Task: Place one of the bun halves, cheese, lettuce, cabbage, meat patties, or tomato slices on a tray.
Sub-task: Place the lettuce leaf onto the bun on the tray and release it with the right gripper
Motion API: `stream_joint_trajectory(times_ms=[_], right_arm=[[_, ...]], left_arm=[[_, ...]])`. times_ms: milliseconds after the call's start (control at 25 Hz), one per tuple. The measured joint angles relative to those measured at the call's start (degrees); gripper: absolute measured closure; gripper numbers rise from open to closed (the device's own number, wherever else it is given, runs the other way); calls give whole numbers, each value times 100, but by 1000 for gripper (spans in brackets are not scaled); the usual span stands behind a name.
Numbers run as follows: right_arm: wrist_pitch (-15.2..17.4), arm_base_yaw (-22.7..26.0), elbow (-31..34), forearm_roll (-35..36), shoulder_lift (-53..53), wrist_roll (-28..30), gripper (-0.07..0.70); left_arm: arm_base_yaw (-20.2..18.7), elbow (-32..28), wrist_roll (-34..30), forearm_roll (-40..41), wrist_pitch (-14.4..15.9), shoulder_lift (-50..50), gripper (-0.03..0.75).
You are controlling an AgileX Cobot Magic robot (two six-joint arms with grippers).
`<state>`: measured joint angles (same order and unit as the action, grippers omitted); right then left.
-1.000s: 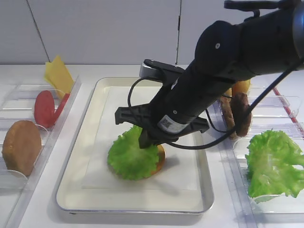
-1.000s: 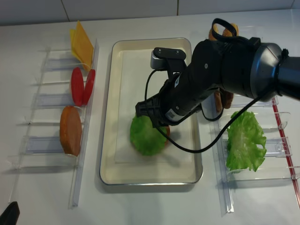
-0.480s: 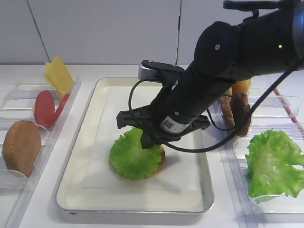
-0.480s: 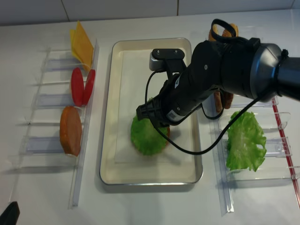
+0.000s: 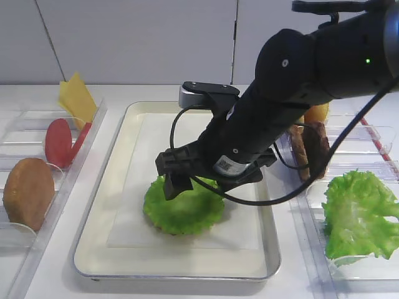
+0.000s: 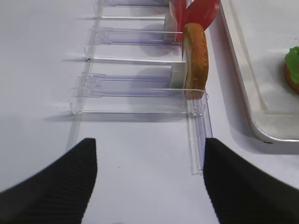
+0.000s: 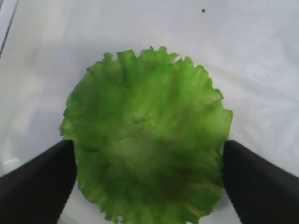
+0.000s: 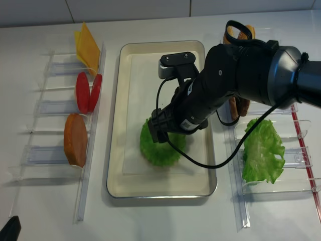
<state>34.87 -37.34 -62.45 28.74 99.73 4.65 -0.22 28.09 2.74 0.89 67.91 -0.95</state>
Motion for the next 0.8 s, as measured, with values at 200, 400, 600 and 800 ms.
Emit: stream_joint_trajectory(times_ms=[200,400,600,800], right_arm=[[0,0,0,-314,0,23,-39],[178,0,-239,-671,0,160,-41],[986,0,-1033,-990,0,538,-41],[2361,0,-1852,-2171,0,647,-41]], left_arm=[[0,0,0,0,0,0,245],[0,0,0,0,0,0,245],[0,0,0,0,0,0,245],[0,0,0,-10,0,0,245]])
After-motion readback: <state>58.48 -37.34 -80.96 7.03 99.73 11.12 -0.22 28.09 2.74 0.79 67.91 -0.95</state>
